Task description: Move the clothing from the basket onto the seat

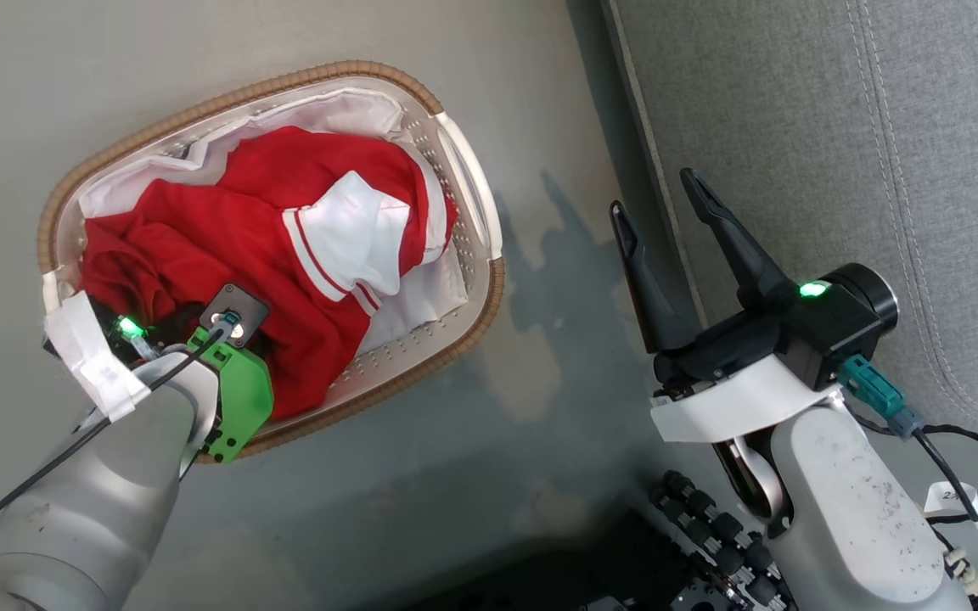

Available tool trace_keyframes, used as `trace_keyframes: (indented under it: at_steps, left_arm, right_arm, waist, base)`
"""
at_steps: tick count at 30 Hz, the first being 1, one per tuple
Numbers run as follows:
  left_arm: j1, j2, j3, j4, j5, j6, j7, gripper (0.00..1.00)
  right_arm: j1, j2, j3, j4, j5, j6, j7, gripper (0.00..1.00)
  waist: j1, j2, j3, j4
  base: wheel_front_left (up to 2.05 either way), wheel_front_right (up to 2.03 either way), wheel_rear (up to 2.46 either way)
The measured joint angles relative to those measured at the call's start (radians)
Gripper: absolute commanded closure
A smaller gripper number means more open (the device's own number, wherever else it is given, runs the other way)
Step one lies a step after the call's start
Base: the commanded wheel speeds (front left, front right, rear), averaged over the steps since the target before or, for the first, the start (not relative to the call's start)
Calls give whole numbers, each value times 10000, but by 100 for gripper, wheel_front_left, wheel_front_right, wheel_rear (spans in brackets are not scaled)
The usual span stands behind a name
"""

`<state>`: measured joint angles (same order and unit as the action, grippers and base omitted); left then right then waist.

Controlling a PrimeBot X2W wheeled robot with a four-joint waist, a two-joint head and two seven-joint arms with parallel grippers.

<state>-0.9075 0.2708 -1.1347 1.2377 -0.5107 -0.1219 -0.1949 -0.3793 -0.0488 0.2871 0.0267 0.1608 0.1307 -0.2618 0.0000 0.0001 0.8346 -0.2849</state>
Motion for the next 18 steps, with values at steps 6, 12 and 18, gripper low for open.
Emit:
trace_keyframes:
  at_steps: [6, 12, 18]
  left_arm:
    - [-76, 65, -428, 226, 353, 46, 144, 6]
    - [-20, 63, -437, 282, 205, 13, -69, 100]
    - [308, -50, -293, 140, 56, 4, -543, 100]
  right_arm:
    - [8, 0, 117, 13, 270, 2, 0, 0]
    - [-2, 0, 100, 153, 336, 2, 0, 0]
    - [-1, -2, -119, 408, 587, 0, 0, 0]
  waist:
    - [0, 0, 149, -123]
    - [0, 0, 36, -151]
    - [0, 0, -463, -57]
  base:
    - [0, 0, 0]
    - [0, 0, 0]
    - [0, 0, 0]
